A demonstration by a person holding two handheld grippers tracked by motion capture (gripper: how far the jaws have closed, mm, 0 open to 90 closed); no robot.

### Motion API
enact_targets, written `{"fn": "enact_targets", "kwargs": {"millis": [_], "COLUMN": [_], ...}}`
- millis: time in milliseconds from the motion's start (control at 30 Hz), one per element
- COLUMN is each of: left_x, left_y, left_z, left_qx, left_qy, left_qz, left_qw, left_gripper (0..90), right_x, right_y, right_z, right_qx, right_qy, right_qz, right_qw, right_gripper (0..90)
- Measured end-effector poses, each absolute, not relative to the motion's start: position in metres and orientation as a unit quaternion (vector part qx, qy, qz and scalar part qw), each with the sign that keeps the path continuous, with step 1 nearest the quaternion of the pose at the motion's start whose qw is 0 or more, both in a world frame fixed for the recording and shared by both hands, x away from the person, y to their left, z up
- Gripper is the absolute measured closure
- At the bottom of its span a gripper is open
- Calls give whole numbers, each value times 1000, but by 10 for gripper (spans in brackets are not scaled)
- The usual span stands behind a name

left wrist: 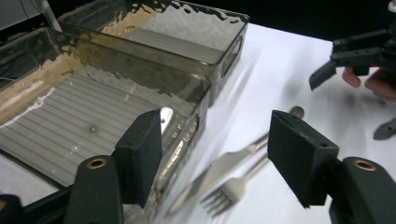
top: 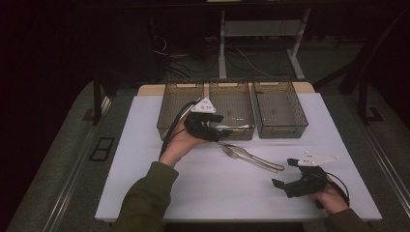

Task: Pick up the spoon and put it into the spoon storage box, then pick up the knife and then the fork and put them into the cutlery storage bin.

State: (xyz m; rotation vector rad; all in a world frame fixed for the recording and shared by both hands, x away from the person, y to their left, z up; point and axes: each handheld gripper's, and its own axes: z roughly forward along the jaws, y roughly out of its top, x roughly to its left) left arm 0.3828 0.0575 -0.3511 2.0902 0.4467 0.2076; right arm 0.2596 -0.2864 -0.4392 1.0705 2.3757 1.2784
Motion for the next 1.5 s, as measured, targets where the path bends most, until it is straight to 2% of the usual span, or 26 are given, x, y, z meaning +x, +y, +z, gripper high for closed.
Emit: {"fn": "enact_targets", "kwargs": {"millis": [167,633,733,967,1500], "left_x": [369,331,323,299,265], "left_y": [63,90,99,120,153], "left_z": [-355,-386,-391,-404,-420], "left_qx": [854,842,842,841,828], "left_qy": [184,225,230,232,246], "left_qz": [90,110,113,102,98], "left_qw": [478,477,474,478,494], "left_gripper": [305,67,43,0,0], "right_x": [258,258,257,257,258], "right_y": [-286,-287,-288,-289,-289], "right_z": [-439,-438,-437,-438,-438], "right_qx": [366,365,367,366,368], "right_qy": [812,812,810,811,811], "right_qz": [438,438,441,441,441], "right_qw": [119,121,120,120,112], "right_gripper": [17,16,17,16,16]}}
